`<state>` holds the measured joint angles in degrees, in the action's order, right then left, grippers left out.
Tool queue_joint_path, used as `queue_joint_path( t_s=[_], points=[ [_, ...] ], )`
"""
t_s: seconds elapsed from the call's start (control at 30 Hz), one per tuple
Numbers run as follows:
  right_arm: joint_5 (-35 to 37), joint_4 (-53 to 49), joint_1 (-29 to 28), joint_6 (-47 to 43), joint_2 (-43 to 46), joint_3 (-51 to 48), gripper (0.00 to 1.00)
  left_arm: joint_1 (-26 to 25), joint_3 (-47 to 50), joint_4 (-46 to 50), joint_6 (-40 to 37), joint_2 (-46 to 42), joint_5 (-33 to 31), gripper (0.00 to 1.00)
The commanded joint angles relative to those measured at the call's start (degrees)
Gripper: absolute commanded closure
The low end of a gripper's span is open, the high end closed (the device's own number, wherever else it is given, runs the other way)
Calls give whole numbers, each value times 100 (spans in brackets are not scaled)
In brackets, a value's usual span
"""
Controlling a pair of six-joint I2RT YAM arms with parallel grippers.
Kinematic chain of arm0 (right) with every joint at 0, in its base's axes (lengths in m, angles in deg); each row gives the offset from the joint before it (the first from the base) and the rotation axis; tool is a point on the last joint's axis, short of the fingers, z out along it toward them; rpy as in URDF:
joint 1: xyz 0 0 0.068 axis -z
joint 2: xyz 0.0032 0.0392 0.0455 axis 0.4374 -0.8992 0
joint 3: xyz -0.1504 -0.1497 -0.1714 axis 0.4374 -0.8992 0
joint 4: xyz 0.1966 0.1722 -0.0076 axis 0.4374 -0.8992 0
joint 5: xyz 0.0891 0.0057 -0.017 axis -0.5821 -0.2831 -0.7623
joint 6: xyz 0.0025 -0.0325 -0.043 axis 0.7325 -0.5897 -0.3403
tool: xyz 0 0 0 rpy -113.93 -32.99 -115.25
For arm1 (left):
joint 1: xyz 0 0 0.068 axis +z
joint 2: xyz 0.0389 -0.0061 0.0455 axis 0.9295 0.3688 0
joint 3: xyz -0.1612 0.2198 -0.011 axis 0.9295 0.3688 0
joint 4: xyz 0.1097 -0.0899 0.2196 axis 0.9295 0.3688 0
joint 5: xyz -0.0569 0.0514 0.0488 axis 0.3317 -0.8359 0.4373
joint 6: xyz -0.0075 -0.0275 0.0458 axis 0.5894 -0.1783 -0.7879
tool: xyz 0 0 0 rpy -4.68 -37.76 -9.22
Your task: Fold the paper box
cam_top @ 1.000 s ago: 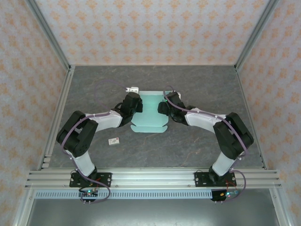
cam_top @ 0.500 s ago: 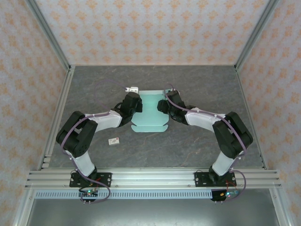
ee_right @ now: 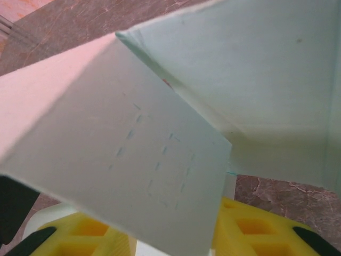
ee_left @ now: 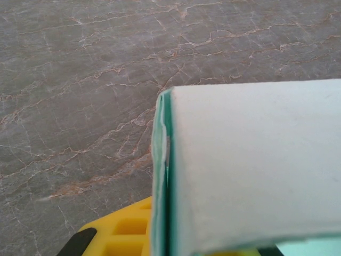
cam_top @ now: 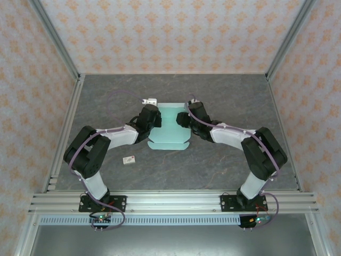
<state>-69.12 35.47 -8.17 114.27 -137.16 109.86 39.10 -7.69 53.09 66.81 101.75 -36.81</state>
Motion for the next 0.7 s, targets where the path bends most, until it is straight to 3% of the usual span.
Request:
queue_joint_path(
  t_s=[0.0, 0.37, 0.67],
  points=[
    [-195, 401, -114, -65, -164, 8, 65, -27, -132, -44, 56, -84, 55, 100],
    [-201, 252, -166, -211, -147, 21, 71, -25, -118, -64, 83, -30, 44, 100],
    [100, -847, -162, -849, 919, -211, 55, -1, -128, 23, 28, -11, -176, 100]
  ],
)
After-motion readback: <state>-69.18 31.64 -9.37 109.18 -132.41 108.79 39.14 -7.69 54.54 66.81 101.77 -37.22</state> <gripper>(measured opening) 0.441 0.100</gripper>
